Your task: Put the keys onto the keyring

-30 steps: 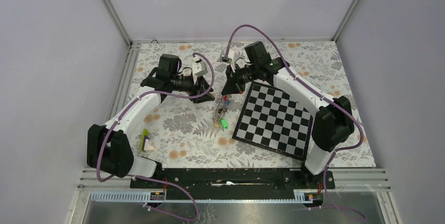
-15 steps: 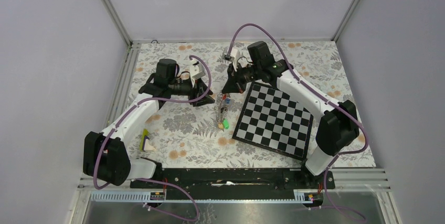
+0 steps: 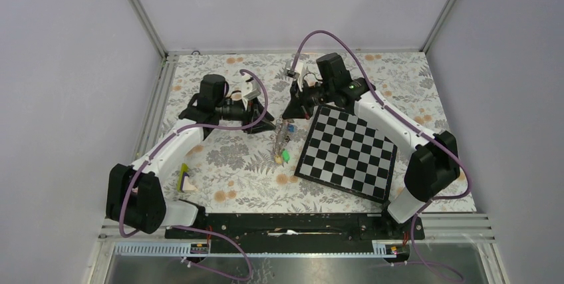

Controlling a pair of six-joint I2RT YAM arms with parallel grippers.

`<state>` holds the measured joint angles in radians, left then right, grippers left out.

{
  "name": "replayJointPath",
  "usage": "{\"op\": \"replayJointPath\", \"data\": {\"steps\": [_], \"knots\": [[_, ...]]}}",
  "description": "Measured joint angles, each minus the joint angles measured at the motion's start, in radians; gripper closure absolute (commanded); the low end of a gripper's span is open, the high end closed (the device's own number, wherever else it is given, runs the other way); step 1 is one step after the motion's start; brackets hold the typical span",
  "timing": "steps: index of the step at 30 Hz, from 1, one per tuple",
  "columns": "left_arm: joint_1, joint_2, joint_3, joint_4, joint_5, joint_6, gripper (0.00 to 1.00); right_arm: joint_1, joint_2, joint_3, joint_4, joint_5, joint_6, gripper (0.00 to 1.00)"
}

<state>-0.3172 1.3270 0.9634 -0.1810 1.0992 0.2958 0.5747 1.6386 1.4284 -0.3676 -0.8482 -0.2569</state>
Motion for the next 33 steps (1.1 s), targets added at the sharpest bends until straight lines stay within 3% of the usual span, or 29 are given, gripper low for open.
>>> {"op": "replayJointPath", "data": {"steps": [7, 13, 16, 23, 28, 33], "knots": [[-0.008, 0.035, -0.009, 0.068, 0.016, -0.052, 0.63, 0.0, -0.003, -0.028, 0.004, -0.013, 0.0, 1.0], [-0.008, 0.039, -0.011, 0.108, 0.029, -0.095, 0.77, 0.0, -0.005, -0.031, 0.006, -0.03, 0.0, 1.0], [-0.008, 0.039, -0.017, 0.125, 0.032, -0.107, 0.76, 0.0, -0.01, -0.031, 0.007, -0.036, 0.0, 1.0], [-0.008, 0.039, -0.025, 0.151, 0.05, -0.136, 0.6, 0.0, -0.016, -0.033, 0.006, -0.037, -0.006, 1.0], [-0.008, 0.039, -0.048, 0.182, 0.083, -0.165, 0.6, 0.0, -0.016, -0.033, 0.006, -0.037, -0.008, 1.0], [-0.02, 0.048, -0.063, 0.202, 0.105, -0.187, 0.67, 0.0, -0.016, -0.033, 0.007, -0.037, -0.008, 1.0]]}}
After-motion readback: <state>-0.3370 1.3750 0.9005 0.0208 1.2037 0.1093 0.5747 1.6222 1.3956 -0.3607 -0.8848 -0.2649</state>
